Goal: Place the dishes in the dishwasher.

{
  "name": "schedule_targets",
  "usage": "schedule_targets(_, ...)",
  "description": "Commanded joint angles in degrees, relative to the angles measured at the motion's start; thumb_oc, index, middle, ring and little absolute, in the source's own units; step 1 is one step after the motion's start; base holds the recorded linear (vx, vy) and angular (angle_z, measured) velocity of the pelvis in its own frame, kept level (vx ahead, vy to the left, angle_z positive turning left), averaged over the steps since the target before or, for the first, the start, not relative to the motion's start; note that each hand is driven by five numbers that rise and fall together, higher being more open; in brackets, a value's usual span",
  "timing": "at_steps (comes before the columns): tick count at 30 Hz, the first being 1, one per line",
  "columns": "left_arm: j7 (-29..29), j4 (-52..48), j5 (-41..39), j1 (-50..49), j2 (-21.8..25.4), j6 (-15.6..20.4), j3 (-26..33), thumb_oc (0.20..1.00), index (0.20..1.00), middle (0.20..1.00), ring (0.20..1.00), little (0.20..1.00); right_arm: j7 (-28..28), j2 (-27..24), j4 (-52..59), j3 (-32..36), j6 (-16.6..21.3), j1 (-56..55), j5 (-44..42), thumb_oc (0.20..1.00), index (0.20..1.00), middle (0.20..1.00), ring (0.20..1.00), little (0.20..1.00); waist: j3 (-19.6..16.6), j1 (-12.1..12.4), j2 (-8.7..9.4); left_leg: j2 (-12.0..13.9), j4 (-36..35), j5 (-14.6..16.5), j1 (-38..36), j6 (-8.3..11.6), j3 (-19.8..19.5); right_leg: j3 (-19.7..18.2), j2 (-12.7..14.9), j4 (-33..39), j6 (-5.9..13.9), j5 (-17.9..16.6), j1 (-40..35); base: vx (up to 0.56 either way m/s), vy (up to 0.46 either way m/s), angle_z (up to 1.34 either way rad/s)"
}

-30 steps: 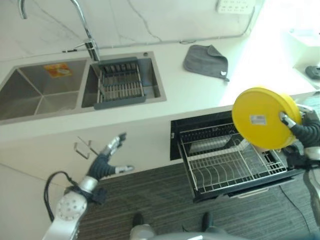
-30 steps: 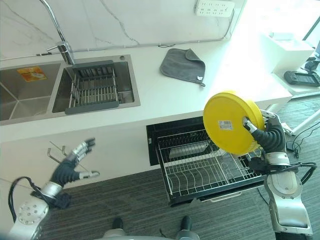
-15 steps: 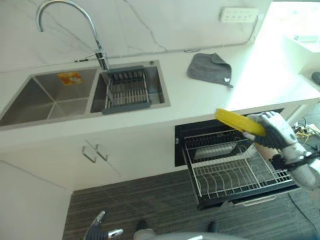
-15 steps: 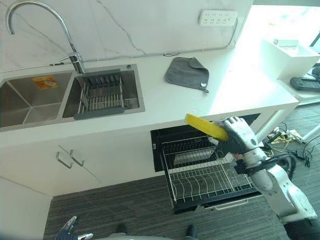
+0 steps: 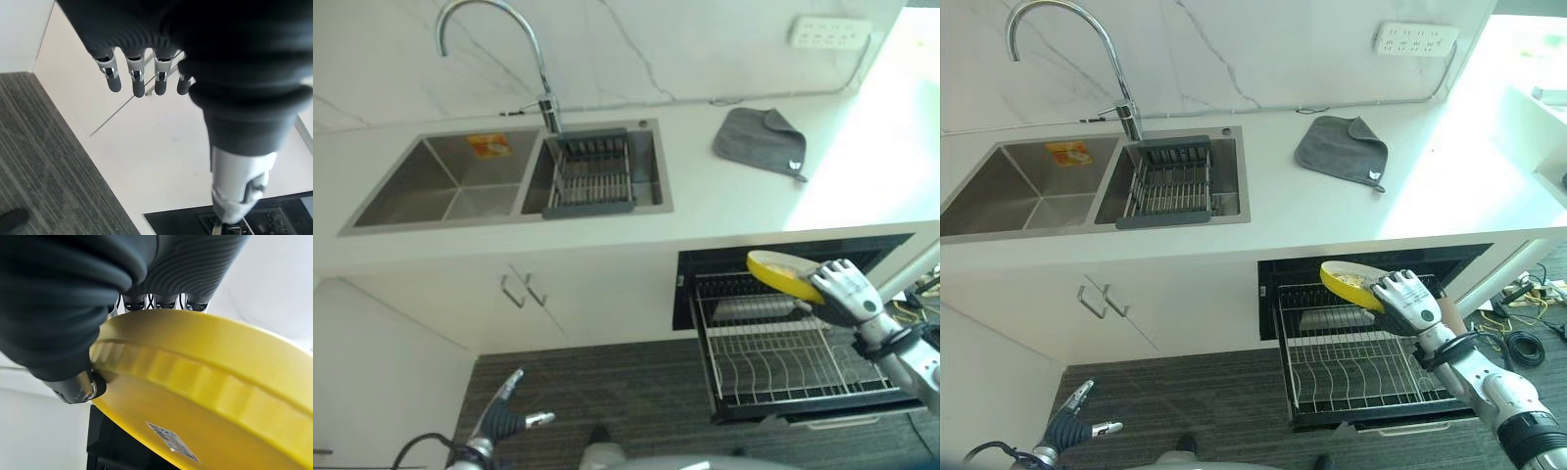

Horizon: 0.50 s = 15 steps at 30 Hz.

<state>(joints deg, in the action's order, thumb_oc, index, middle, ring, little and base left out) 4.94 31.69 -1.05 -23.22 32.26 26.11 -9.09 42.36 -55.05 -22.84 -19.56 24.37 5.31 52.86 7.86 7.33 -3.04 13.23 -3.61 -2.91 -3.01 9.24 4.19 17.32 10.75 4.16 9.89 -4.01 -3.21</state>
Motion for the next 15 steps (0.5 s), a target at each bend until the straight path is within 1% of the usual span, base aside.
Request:
schedule_targets(1, 2.4, 0.7, -1.0, 5.2, 3.9, 2.0, -0.8, 1.000, 1.000, 1.000, 1.000, 1.000, 4.6, -3.1, 1.5, -0.8, -0.1, 9.4, -1.1, 0.200, 0.200, 0.200, 0.200, 0.200, 5.0, 0.9, 1.43, 0.2, 10.2, 4.4, 4.3, -0.15, -3.0, -0.8, 2.8, -9.4, 0.35, 7.5, 0.3, -0.09, 0.015, -0.06)
schedule_targets(3, 3.5, 2.2, -2.9, 5.9, 3.6, 2.2, -0.8, 1.000, 1.000, 1.000, 1.000, 1.000, 4.7, -3.9, -0.3, -2.4, 0.5, 11.2, -1.3, 0.200, 0.200, 0.200, 0.200, 0.200, 5.6, 0.5, 0.65, 0.1, 11.6, 5.0, 5.4, -0.47, -3.0, -1.4, 3.3, -10.3, 0.21, 7.6, 1.8, -0.04, 0.035, -0.15)
schedule_targets(6, 3.5, 1.0, -2.4, 5.7, 3.8, 2.1, -1.1, 1.000, 1.000, 1.000, 1.000, 1.000, 5.3, -4.3, -2.9, -2.9, 1.2, 12.3, -0.5, 0.200, 0.200, 0.200, 0.200, 0.200, 6.5, 0.7, -0.03, -0.8, 13.6, 6.0, 6.1, -0.97, -3.5, -1.4, 3.5, -12.5, -0.11, 8.3, 2.9, 0.03, 0.011, -0.08)
schedule_targets(8, 3.4, 0.2, -2.8, 5.6, 4.5, 1.8, -1.1, 1.000, 1.000, 1.000, 1.000, 1.000, 4.8, -4.4, -3.3, -3.1, 0.7, 12.8, -1.4, 0.200, 0.200, 0.200, 0.200, 0.200, 7.1, 0.7, -0.11, -1.1, 15.5, 6.8, 6.9, -1.16, -3.8, -1.6, 3.7, -13.8, -0.23, 8.8, 3.4, 0.04, -0.032, 0.03)
schedule_targets(9, 2.9, -0.7, -3.9, 5.4, 5.3, 2.0, -0.9, 1.000, 1.000, 1.000, 1.000, 1.000, 4.7, -4.6, -4.0, -2.9, 0.7, 12.9, -1.5, 0.200, 0.200, 0.200, 0.200, 0.200, 8.1, 0.6, -0.23, -1.3, 17.3, 7.5, 8.0, -1.42, -3.9, -1.8, 4.0, -14.9, -0.43, 9.3, 4.1, 0.02, -0.026, 0.04)
schedule_targets(13, 2.6, -1.6, -4.8, 6.0, 6.5, 2.2, -1.1, 1.000, 1.000, 1.000, 1.000, 1.000, 5.1, -5.3, -6.1, -4.1, 0.7, 15.0, -1.2, 0.200, 0.200, 0.200, 0.200, 0.200, 9.8, 1.1, -0.46, -1.5, 19.4, 8.4, 9.8, -1.64, -4.2, -1.7, 4.6, -16.2, -0.59, 9.6, 5.2, 0.00, 0.000, 0.00)
schedule_targets(15, 2.9, -2.3, -5.3, 6.2, 7.3, 2.3, -1.3, 1.000, 1.000, 1.000, 1.000, 1.000, 5.2, -6.0, -7.3, -5.2, -0.1, 16.9, -0.2, 0.200, 0.200, 0.200, 0.200, 0.200, 10.8, 1.3, -0.64, -1.4, 20.9, 8.8, 11.1, -1.72, -4.6, -1.6, 4.9, -17.4, -0.78, 9.9, 6.2, -0.02, -0.009, 0.01)
